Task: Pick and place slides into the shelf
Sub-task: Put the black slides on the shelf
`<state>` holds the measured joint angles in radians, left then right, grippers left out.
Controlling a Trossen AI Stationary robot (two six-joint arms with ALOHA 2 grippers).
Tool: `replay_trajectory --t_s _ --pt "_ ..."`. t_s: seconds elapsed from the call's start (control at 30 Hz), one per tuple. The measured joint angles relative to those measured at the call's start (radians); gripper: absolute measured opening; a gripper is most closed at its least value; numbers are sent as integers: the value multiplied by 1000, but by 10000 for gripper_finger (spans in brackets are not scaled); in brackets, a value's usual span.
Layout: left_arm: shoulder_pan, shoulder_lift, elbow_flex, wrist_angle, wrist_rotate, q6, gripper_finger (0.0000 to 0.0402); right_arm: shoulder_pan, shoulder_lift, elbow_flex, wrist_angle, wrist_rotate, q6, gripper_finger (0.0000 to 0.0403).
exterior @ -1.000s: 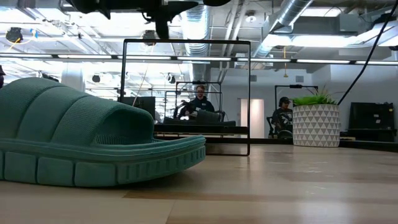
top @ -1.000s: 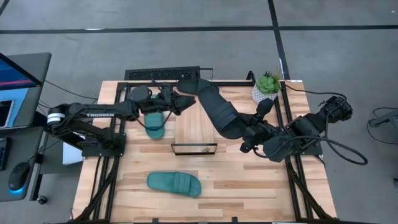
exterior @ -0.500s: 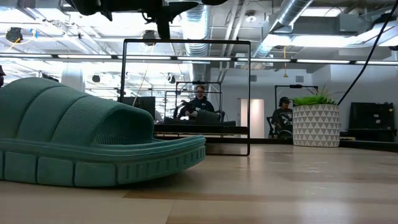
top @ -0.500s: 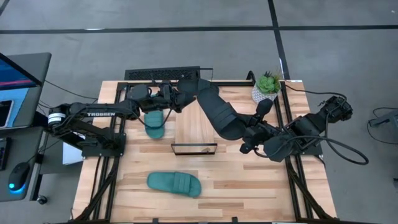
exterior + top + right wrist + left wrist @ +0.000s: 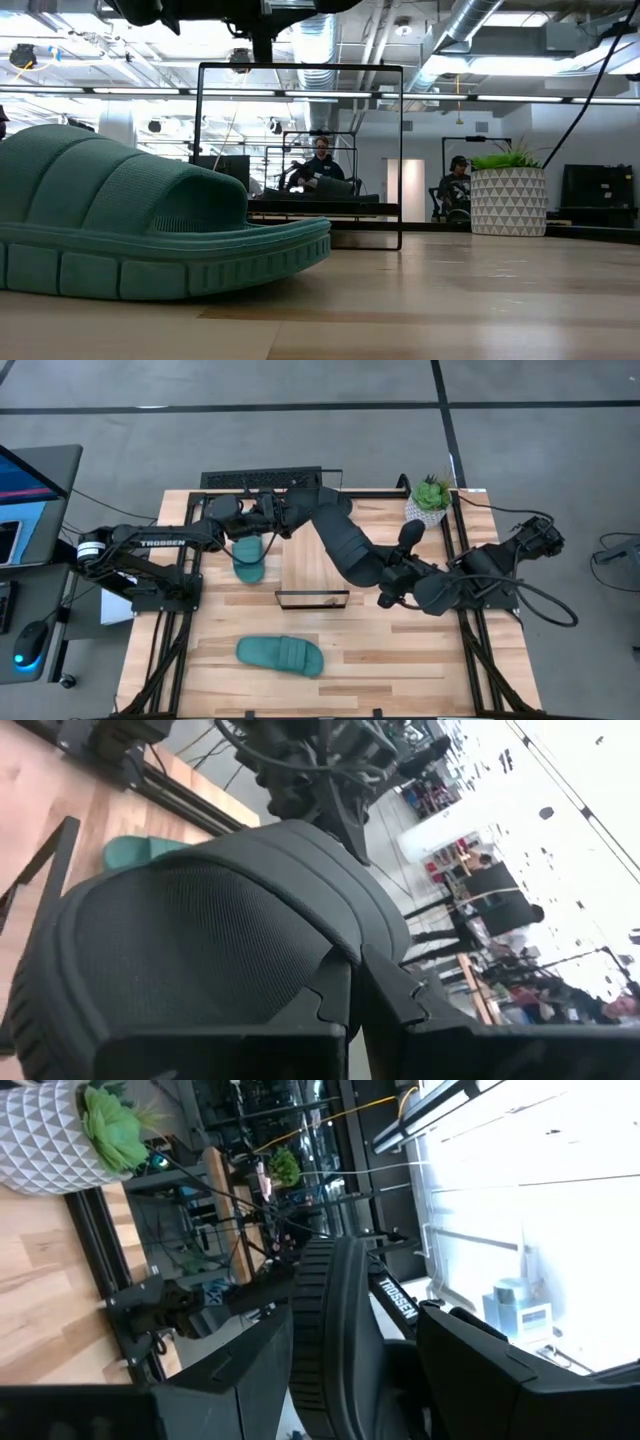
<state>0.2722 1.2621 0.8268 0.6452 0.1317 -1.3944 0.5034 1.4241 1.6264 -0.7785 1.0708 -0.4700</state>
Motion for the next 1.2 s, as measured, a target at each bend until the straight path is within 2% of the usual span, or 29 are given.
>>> replay_trajectory --t_s 0.7,1.2 --pt "-1 0 0 -2 7 14 201 -7 2 0 69 4 -67 0" --pt "-2 -1 0 0 13 14 201 -7 2 0 196 4 -212 0"
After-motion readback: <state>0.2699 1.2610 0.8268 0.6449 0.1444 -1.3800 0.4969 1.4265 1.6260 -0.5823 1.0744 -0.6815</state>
